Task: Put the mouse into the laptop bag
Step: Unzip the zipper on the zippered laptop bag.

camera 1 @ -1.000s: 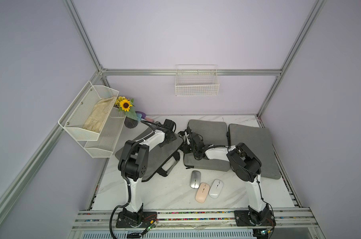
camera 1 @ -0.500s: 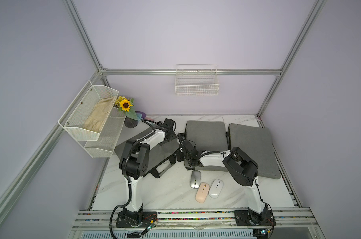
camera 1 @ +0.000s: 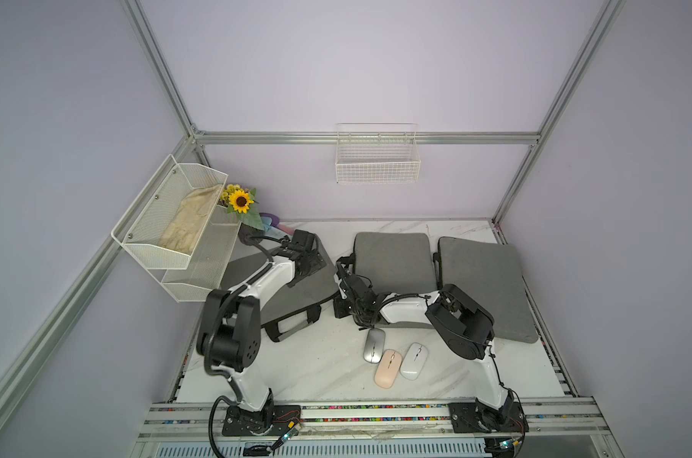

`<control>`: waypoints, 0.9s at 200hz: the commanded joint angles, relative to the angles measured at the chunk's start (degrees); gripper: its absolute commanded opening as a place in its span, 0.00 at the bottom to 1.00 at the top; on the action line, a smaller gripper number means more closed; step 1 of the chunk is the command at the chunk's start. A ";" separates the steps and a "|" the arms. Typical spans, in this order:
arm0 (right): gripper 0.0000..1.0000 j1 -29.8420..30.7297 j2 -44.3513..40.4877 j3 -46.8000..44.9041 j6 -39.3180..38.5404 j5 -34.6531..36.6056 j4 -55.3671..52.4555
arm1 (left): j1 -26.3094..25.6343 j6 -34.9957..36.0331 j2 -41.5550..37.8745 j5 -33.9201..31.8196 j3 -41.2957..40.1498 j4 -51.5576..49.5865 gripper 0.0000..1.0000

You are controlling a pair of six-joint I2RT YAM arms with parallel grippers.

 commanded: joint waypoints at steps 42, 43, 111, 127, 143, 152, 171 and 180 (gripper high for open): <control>0.00 -9.48 6.96 11.92 1.10 -1.20 -5.44 | 16.31 -1.00 -33.02 0.14 -33.87 4.19 1.00; 0.00 -9.62 7.01 12.18 1.08 -1.25 -5.65 | 16.49 -1.00 -33.33 0.17 -34.15 4.13 1.00; 0.00 -11.65 9.60 17.41 -1.81 -0.36 -8.59 | 22.89 -1.98 -30.56 11.85 -46.58 23.15 1.00; 0.00 -11.38 9.19 16.19 -2.34 -1.81 -7.90 | 22.91 -2.06 -25.80 16.37 -46.10 28.49 1.00; 0.00 -10.59 8.33 14.85 -3.15 -1.84 -7.59 | 22.77 -2.84 -21.57 19.99 -45.76 32.42 0.82; 0.00 -9.93 7.72 14.07 -3.65 -2.00 -7.29 | 22.68 -3.81 -19.71 20.94 -46.10 34.78 0.60; 0.00 -7.72 6.31 12.84 -4.93 -1.60 -7.52 | 21.71 -5.24 -18.00 20.22 -46.74 36.55 0.27; 0.00 -6.16 5.78 12.09 -5.50 -1.03 -7.77 | 21.14 -5.97 -18.19 19.25 -47.16 36.60 0.21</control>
